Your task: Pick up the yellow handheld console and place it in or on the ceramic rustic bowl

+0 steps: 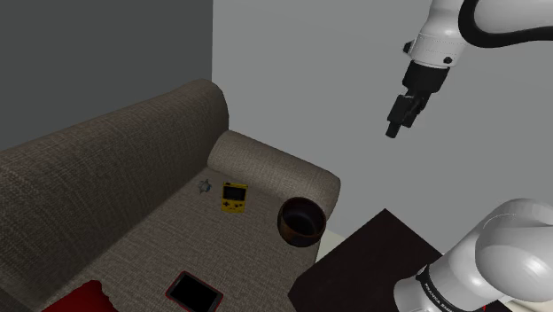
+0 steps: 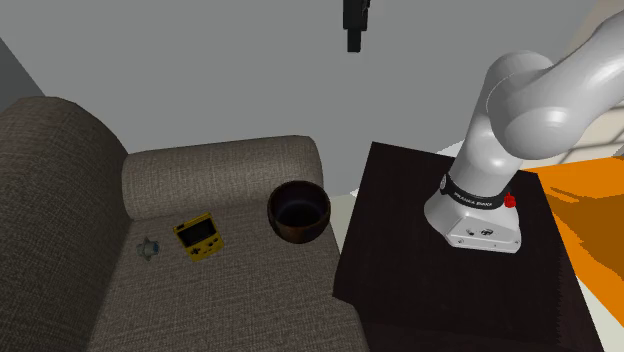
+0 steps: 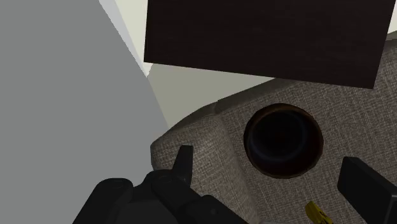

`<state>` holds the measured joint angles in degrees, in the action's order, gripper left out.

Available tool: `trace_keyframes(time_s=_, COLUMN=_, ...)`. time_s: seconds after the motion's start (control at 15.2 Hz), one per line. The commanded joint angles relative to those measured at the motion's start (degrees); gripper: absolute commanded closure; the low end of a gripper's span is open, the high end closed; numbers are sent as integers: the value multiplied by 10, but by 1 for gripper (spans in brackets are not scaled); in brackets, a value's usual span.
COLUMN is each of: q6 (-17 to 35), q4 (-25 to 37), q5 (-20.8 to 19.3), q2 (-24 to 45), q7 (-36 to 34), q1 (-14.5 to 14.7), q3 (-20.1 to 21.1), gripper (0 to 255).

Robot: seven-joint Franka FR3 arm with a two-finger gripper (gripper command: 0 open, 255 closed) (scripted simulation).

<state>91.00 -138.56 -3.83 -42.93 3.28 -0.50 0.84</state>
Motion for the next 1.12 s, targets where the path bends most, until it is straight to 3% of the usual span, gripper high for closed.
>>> trace_keyframes(time_s=0.0, q6=0, q4=0, q5=0, q2=0, q7=0, q1=0, q3=0, gripper=0)
trace_keyframes(time_s=0.53, q6=146, q4=-11, q5=20, q2=127, q7=-13, q1=26, q3=29, gripper=0)
trace_keyframes(time_s=1.06, q6=271, q4=25, q5=24, q2=282, q7=-26, q1=47, q3=59, gripper=0)
